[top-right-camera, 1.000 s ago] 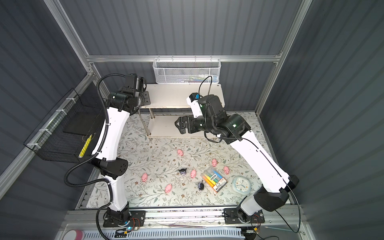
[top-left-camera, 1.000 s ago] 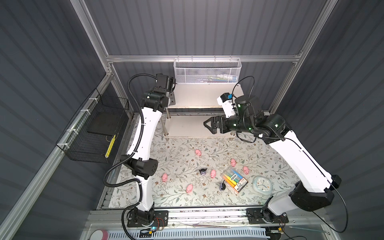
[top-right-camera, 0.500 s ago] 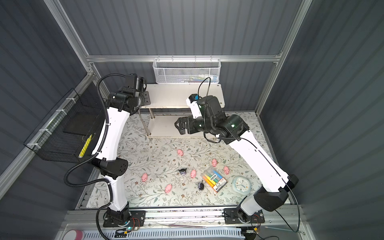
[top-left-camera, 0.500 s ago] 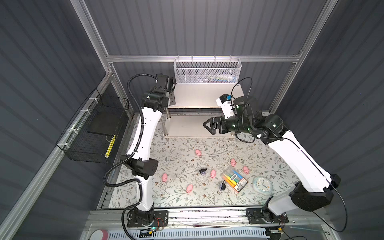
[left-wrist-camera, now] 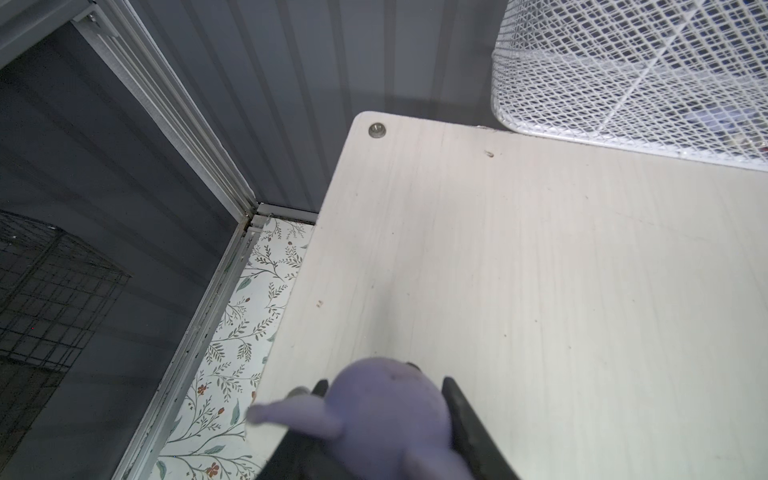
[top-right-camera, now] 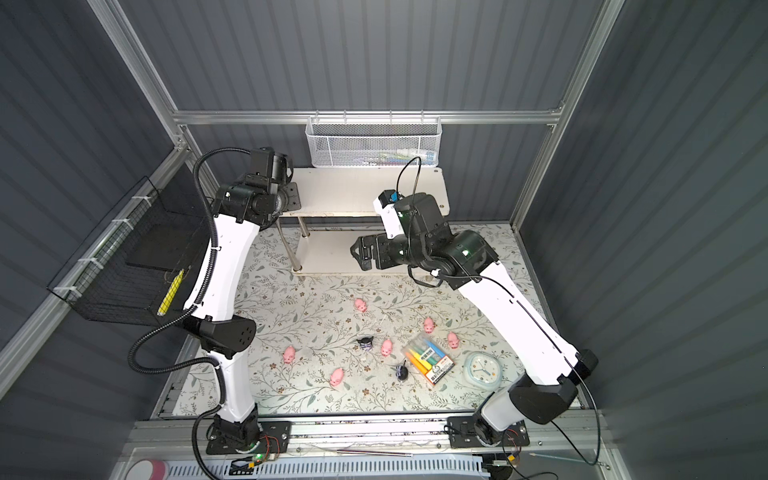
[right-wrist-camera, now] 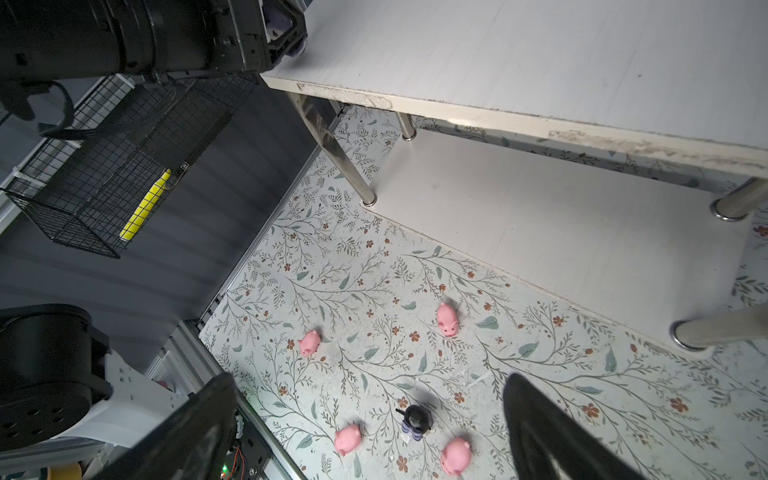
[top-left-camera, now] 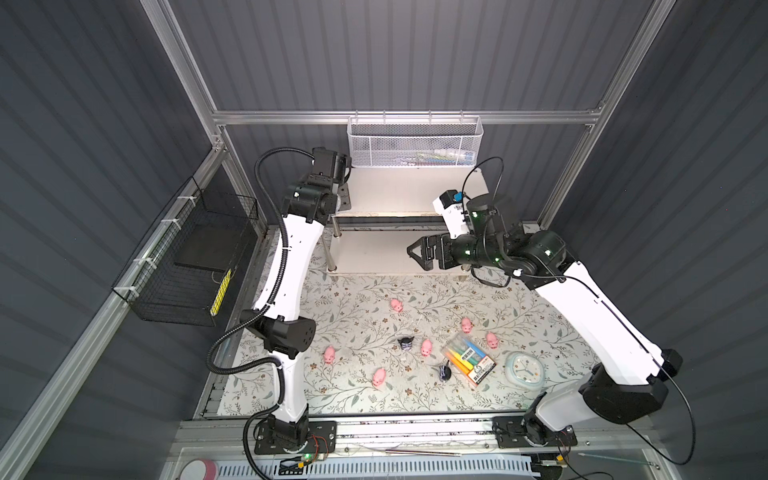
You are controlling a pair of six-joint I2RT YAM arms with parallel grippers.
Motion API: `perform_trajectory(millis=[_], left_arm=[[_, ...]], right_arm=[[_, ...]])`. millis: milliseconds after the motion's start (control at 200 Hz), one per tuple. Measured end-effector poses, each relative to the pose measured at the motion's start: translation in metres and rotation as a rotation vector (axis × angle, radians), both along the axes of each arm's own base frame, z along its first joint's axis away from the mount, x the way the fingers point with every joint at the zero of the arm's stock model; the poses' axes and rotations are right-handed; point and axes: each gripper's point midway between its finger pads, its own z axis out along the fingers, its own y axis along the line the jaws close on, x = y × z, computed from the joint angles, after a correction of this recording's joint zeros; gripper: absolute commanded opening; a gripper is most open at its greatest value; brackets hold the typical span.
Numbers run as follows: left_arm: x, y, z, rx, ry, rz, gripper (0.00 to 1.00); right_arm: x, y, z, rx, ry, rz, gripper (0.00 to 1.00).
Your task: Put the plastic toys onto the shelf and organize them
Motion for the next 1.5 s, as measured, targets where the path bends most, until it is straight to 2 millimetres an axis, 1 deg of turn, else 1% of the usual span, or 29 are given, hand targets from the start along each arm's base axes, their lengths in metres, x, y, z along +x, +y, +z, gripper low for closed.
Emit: perform_trajectory(millis=[205, 300, 660, 1081, 1501], left_arm=[[0.0000, 0.0000, 0.0000, 0.000, 0.000, 0.000, 0.37], [0.0000, 0.0000, 0.0000, 0.000, 0.000, 0.000, 0.40], [0.0001, 0.0000, -0.0011, 0.002, 0.003, 0.000, 0.40], [0.0002, 0.0000, -0.0015, 0.002, 0.004, 0.000, 0.44], [0.0002, -0.0001, -0.0017, 0.002, 0.005, 0.000, 0.46]], right_arm=[[0.0001, 0.0001, -0.0020, 0.004, 0.004, -0.003, 0.99], [-0.0001, 0.0000, -0.0003, 0.010, 0.001, -0.004, 0.99], [-0.0001, 0.0001, 0.0008, 0.014, 0.000, -0.005, 0.99], [-0.0001, 0.0001, 0.0004, 0.013, 0.000, -0.005, 0.99], [-0.0001, -0.0004, -0.0035, 0.009, 0.010, -0.008, 0.99]])
